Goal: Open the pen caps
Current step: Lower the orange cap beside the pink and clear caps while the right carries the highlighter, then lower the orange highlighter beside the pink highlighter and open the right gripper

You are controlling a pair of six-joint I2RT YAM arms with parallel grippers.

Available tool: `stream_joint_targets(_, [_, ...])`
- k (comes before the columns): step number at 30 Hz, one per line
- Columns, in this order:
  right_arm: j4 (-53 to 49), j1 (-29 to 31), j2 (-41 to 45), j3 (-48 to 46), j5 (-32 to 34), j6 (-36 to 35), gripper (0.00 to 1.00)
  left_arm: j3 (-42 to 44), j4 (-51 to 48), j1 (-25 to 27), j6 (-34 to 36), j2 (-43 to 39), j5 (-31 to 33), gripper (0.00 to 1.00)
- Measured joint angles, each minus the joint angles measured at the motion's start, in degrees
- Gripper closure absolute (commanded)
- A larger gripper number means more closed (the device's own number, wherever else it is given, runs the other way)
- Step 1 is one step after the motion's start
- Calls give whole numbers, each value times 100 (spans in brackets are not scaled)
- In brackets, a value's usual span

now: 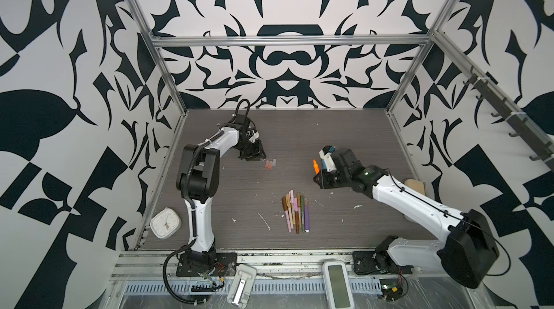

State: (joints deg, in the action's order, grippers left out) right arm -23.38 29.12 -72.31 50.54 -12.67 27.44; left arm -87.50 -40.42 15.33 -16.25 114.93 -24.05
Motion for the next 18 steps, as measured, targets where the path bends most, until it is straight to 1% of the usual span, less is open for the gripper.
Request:
stream_joint_targets(3, [-2, -824, -245, 210, -280, -313, 100, 2, 76, 0, -17, -382, 83, 61])
stream_joint_targets(5, [15, -1346, -603, 334, -487, -498, 100, 35, 142, 0, -24, -632, 140, 61])
stream_joint_targets(9, [177, -2031, -1403, 428, -767, -699, 100, 98, 190, 0, -28, -920, 208, 61])
stream_joint_targets(11, [214, -2232, -1895, 533, -846, -815, 100, 131, 219, 0, -31, -955, 219, 61])
stream_joint_targets(14, [245, -2308, -2594, 841, -901, -1029, 100, 184, 208, 0, -39, -955, 223, 61])
stream_joint_targets(18, [474, -2310, -3084, 1029, -949, -1204, 100, 190, 205, 0, -44, -955, 221, 61])
